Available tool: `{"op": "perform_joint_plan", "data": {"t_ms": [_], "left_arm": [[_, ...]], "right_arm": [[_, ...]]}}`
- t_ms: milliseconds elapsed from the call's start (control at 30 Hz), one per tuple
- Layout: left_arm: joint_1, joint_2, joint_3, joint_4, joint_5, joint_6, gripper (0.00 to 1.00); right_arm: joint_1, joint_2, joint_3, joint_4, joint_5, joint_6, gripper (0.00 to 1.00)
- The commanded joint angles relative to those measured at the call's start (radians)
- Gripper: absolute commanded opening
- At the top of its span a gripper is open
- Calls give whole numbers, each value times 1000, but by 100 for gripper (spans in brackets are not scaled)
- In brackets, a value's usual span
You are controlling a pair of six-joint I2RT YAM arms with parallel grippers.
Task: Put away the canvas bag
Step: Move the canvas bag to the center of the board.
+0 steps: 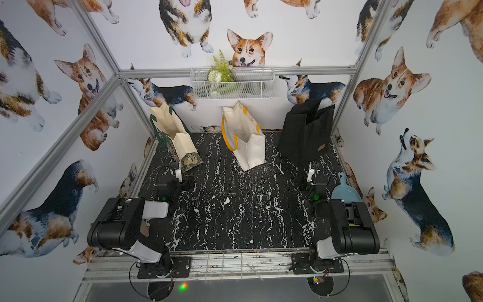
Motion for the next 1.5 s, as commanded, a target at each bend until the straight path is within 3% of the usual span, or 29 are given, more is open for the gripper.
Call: {"op": "perform_joint_plan", "data": {"t_ms": [0,1067,1133,1267,1400,1467], "left_arm": [[-1,-3,-4,33,-5,13,100],[2,-28,-11,27,-39,6,100],[-10,-117,-2,-68,-95,-2,100],[-45,-350,118,-469,-251,-99,100],[-56,-502,222,-759,-313,-286,100],[-60,-536,301,-917,-347,-352,100]], "right_arm": [[0,0,4,18,-7,-3,99],[4,-7,1,33,18,3,99],[29,-108,25,-100,102,7,99],[68,-303,220,-640,185,130,99],[249,-418,341,-907,349,220,99],[353,-453,447,-1109,434,346,99]]}}
